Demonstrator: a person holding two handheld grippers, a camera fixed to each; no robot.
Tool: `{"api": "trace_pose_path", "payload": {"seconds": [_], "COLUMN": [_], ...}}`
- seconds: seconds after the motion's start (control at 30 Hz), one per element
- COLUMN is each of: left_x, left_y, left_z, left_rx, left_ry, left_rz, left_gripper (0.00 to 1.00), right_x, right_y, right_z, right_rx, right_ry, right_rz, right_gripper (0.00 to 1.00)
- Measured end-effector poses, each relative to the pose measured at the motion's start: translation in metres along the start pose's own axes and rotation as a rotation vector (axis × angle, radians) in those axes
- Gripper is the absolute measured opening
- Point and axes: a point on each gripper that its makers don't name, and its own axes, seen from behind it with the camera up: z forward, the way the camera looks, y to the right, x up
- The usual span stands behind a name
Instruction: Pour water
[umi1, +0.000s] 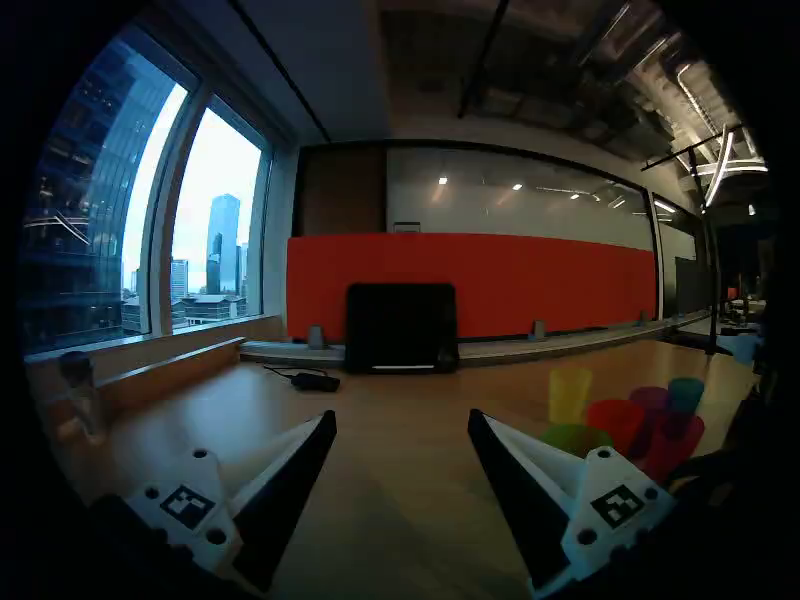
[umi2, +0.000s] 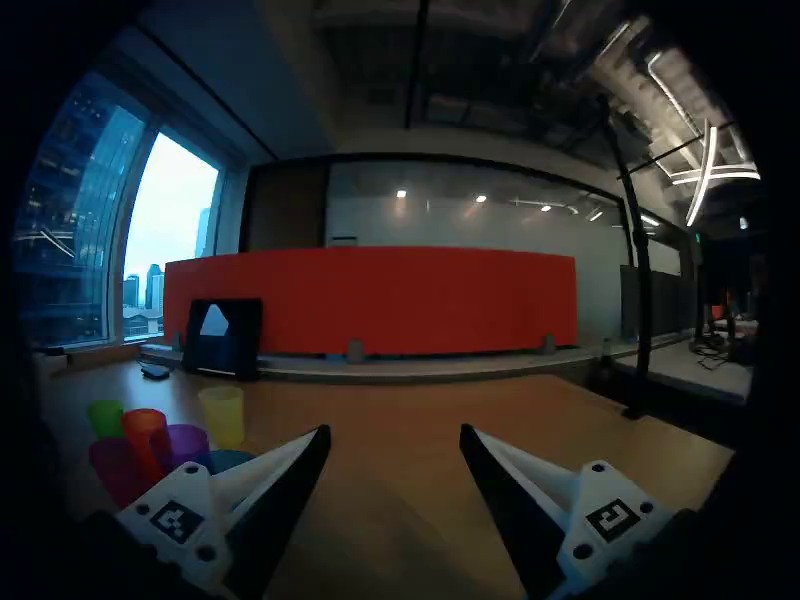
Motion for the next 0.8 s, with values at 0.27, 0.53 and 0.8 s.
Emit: {"api": "trace_pose_path", "payload": {"seconds": [0.27,0.53,0.8], "left_x": [-0.0007,-0.0014,-0.0020], "left_y": [-0.0002,0.0005,0.0014], "left_z": [0.0002,0.0005,0.0004], "left_rx": [0.000,0.000,0.000], "left_ry": [0.000,0.000,0.000], "left_rz": [0.000,0.000,-0.001], "left_gripper": [0.98,0.98,0.98], "right_x": [0.0004,-0.0004,-0.0002], "right_y": [0.0003,0.0009,0.0003], "right_z": [-0.0001,0.0003,0.0002], "right_rx": [0.000,0.000,0.000], "right_ry": [0.000,0.000,0.000], "right_rz": [0.000,0.000,0.000], "right_gripper": [1.00,1.00,1.00]}}
